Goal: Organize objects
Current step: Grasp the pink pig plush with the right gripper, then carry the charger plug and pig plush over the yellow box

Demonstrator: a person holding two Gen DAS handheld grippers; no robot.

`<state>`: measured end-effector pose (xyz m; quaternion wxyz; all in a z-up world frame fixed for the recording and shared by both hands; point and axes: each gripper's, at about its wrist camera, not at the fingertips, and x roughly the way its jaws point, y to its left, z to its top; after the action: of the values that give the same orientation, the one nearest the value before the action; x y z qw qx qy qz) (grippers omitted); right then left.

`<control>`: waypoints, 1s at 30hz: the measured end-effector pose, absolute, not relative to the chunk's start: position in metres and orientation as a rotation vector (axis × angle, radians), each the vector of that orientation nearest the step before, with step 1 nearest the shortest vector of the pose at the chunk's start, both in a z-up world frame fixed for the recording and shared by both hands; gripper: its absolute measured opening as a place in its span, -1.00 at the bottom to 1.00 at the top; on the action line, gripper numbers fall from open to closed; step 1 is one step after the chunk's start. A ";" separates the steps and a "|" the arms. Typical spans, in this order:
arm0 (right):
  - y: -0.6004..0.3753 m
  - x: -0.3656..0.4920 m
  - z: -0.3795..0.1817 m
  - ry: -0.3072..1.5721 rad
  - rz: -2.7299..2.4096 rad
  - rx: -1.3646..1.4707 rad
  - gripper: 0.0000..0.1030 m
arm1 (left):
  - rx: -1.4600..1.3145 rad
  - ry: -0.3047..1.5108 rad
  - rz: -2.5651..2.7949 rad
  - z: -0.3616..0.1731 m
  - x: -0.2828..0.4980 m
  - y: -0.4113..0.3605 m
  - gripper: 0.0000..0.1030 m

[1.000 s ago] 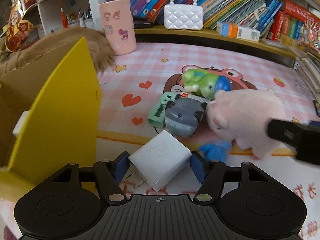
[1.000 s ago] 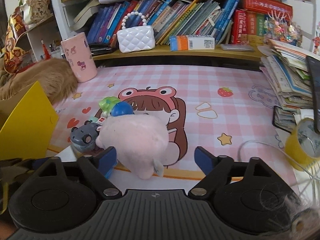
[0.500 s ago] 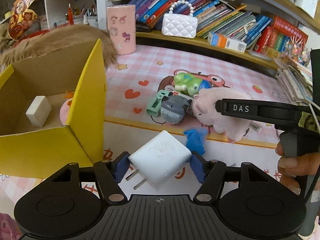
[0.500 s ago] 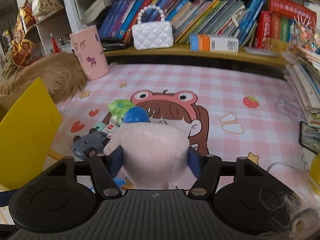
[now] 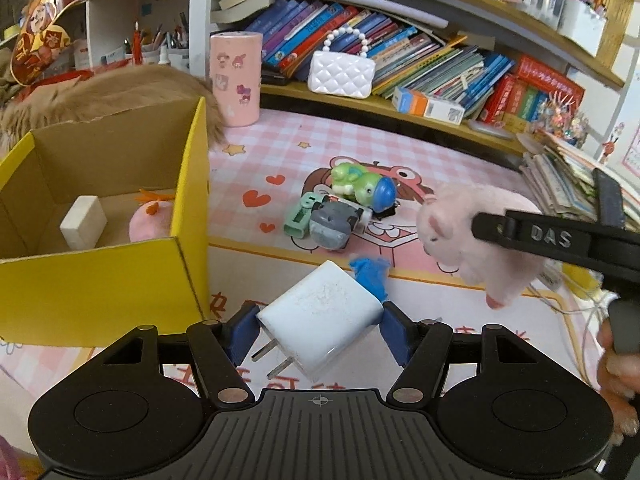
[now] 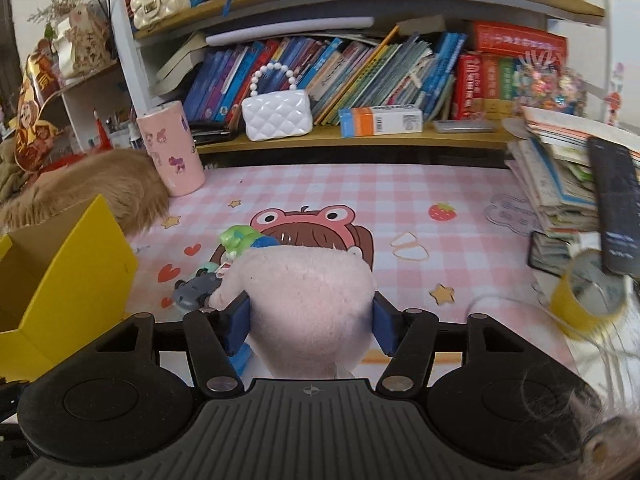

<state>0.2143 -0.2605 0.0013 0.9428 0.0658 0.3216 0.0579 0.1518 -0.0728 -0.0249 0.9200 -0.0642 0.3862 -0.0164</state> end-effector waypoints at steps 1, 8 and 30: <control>-0.260 0.207 0.003 0.653 0.111 0.135 0.12 | -0.135 0.790 -0.039 -0.024 0.148 -0.071 0.26; -0.248 0.164 0.009 0.661 0.069 0.124 0.12 | -0.160 0.780 -0.070 -0.024 0.128 -0.055 0.26; -0.142 0.072 0.011 0.702 0.123 0.016 0.13 | -0.242 0.760 -0.045 -0.017 0.047 0.044 0.26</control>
<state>0.0722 -0.1417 0.0112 0.9371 0.0080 0.3437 0.0603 0.0475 0.0438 -0.0173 0.9212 -0.1177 0.3701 -0.0220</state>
